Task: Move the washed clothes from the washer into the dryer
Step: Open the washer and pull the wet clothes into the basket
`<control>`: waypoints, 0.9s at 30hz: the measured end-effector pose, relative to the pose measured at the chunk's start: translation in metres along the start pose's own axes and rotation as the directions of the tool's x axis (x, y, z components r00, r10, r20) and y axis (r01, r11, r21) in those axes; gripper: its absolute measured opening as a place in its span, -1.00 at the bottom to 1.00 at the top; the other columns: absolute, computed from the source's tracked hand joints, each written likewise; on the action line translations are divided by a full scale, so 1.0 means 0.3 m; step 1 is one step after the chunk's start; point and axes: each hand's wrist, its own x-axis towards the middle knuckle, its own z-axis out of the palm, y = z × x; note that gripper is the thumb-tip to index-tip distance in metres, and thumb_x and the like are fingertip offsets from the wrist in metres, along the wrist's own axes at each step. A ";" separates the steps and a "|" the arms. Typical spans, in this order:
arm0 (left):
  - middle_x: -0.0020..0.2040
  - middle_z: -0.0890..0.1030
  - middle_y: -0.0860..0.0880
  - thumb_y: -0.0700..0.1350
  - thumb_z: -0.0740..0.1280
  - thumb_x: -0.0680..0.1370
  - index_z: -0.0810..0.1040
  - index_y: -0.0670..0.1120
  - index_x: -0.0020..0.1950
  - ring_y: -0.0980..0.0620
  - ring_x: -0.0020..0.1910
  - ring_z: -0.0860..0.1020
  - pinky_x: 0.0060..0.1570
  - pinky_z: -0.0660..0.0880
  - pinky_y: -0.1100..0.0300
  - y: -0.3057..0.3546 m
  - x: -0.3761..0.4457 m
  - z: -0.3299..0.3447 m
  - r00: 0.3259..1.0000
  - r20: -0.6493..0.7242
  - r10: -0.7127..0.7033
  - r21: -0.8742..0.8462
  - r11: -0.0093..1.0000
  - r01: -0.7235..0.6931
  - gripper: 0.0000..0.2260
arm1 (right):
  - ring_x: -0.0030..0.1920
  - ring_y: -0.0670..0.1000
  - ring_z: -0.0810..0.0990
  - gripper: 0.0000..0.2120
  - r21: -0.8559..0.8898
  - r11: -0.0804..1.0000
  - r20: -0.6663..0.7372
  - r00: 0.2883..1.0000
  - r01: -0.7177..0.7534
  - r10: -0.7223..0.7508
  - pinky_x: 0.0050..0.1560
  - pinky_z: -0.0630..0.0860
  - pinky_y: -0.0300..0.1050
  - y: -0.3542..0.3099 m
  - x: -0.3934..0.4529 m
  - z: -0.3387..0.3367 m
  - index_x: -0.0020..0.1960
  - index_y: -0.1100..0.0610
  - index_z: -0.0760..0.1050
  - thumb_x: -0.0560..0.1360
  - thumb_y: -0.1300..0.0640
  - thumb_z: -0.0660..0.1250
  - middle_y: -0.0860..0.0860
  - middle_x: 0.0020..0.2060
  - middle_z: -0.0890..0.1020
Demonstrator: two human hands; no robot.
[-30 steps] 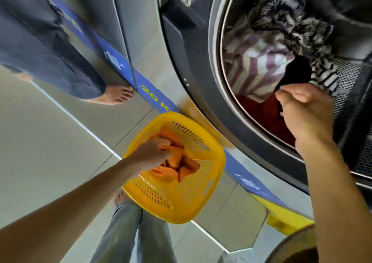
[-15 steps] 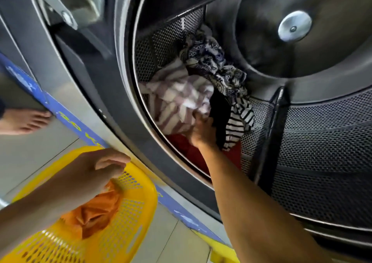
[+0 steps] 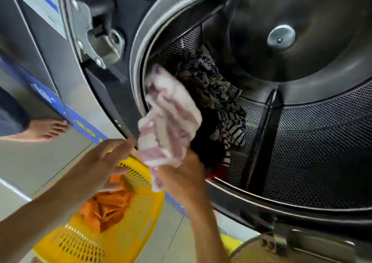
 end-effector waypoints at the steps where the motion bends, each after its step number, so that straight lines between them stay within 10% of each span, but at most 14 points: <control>1: 0.12 0.66 0.05 0.37 0.41 0.24 0.56 0.22 0.16 -0.07 0.09 0.65 0.08 0.58 -0.14 0.042 -0.018 0.017 0.999 0.020 -0.027 -0.014 1.000 0.027 -0.47 | -0.24 -0.01 0.70 -0.67 0.010 1.000 0.036 0.999 0.026 -0.026 -0.16 0.66 -0.02 0.010 -0.055 0.047 0.03 -0.02 0.59 0.29 0.22 0.33 -0.06 -0.30 0.71; 9: 0.04 0.69 -0.18 -0.12 0.39 0.31 0.59 0.00 0.11 -0.17 -0.02 0.68 -0.15 0.59 -0.02 0.064 0.029 0.054 0.998 -0.059 0.010 -0.052 0.999 -0.013 -0.64 | -0.09 -0.17 0.61 -0.56 0.031 0.975 0.268 0.938 0.219 -0.219 0.00 0.58 -0.16 -0.015 -0.149 0.004 0.19 -0.22 0.48 0.39 0.11 0.45 -0.13 -0.07 0.64; 15: 0.11 0.66 -0.22 -0.18 0.40 0.31 0.59 -0.05 0.10 -0.10 -0.01 0.65 0.14 0.54 -0.17 -0.001 0.025 0.040 0.997 -0.072 -0.021 -0.068 0.998 0.017 -0.64 | 0.52 0.12 0.27 0.11 -0.106 0.988 -0.053 0.993 -0.113 0.108 0.42 0.36 0.12 0.070 0.019 -0.082 0.49 -0.44 -0.01 0.14 -0.34 0.59 0.01 0.54 0.19; 19: 0.12 0.66 -0.22 -0.11 0.47 0.30 0.58 -0.05 0.17 -0.24 0.14 0.63 0.21 0.53 -0.23 -0.069 0.017 0.010 0.996 -0.064 -0.063 0.012 0.998 0.064 -0.57 | 0.19 0.11 0.56 -0.44 -0.071 0.997 -0.070 0.998 -0.010 0.005 0.15 0.58 0.12 0.108 0.061 0.040 0.16 -0.15 0.50 0.16 -0.16 0.47 -0.01 0.09 0.59; 23: -0.12 0.72 0.00 -0.22 0.46 0.32 0.59 -0.07 0.08 0.08 -0.16 0.64 -0.13 0.57 0.22 -0.138 -0.008 -0.006 0.991 -0.116 -0.071 0.142 0.986 0.087 -0.66 | -0.05 -0.15 0.65 -0.63 0.243 0.964 -0.119 0.989 0.110 -0.083 -0.03 0.59 -0.21 0.100 -0.038 0.146 0.05 -0.09 0.57 0.33 0.25 0.40 -0.17 -0.10 0.71; 27: -0.41 0.62 0.05 -0.28 0.34 0.27 0.58 -0.14 -0.13 0.08 -0.37 0.55 -0.38 0.51 0.27 -0.256 -0.064 -0.076 0.965 -0.243 -0.099 0.293 0.941 0.171 -0.80 | -0.09 -0.16 0.63 -0.75 0.215 0.972 0.015 0.995 0.097 -0.102 -0.10 0.52 -0.26 0.178 -0.099 0.262 -0.03 -0.04 0.54 0.34 0.18 0.44 -0.13 -0.15 0.70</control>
